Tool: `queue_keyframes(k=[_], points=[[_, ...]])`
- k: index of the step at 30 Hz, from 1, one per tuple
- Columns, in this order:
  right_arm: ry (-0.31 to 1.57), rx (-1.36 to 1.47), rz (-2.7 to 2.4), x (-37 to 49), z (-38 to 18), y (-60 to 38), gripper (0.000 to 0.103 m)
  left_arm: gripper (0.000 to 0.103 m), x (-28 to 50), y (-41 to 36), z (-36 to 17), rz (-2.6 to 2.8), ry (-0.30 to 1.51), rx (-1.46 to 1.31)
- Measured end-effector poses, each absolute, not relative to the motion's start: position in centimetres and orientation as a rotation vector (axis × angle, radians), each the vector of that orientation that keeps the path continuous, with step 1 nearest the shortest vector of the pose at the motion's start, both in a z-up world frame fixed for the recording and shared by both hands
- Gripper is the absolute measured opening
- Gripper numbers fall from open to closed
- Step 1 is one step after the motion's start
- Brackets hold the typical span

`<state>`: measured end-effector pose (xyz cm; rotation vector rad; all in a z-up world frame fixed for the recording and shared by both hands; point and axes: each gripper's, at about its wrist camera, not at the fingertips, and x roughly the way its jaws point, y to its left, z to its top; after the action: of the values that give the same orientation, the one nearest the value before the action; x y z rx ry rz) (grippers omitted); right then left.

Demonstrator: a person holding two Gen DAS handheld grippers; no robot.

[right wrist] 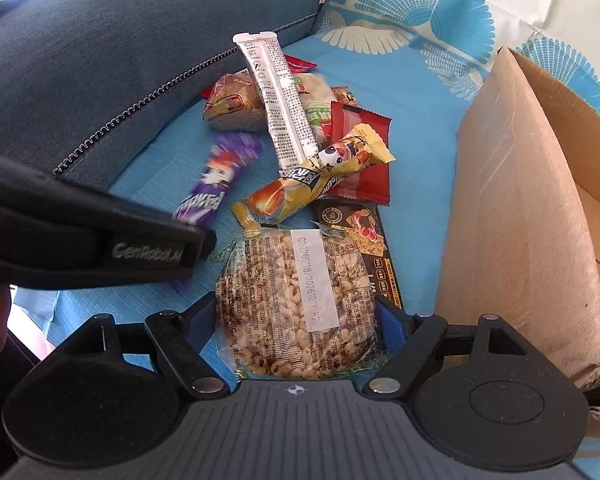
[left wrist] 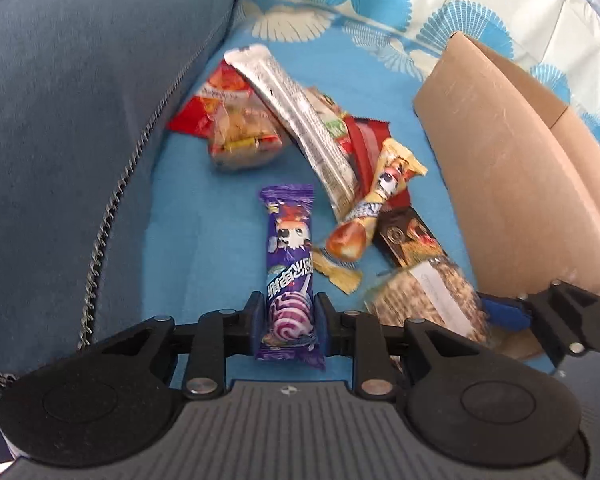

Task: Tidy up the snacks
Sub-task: 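Grasp the purple candy bar with the left tool while the right tool grasps the clear snack bag, then carry the purple candy bar and clear snack bag over the cardboard box with both tools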

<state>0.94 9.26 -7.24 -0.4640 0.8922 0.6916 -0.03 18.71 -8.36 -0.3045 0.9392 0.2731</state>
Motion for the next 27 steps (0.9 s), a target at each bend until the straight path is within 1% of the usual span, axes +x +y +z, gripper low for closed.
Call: queue_keyframes(k=[3,4,13,19,27], points=[[0.888,-0.466,0.694,0.9,-7.24,9.2,0.082,0.028,0.19,18.51,-8.61,0.282,0.94,-0.301],[0.887,-0.468,0.694,0.95,-7.26,9.21,0.082,0.026,0.19,18.48,-8.56,0.288,0.937,-0.297],[0.833,-0.446,0.682,0.5,-6.63,8.82,0.082,0.026,-0.65,19.01,-8.04,0.3,0.895,-0.311],[0.857,-0.473,0.672,0.46,-7.26,9.11,0.082,0.026,-0.46,19.02,-8.49,0.303,0.93,-0.316],[0.863,-0.471,0.661,0.56,-7.58,9.34,0.082,0.027,-0.29,19.2,-8.72,0.316,0.922,-0.325]])
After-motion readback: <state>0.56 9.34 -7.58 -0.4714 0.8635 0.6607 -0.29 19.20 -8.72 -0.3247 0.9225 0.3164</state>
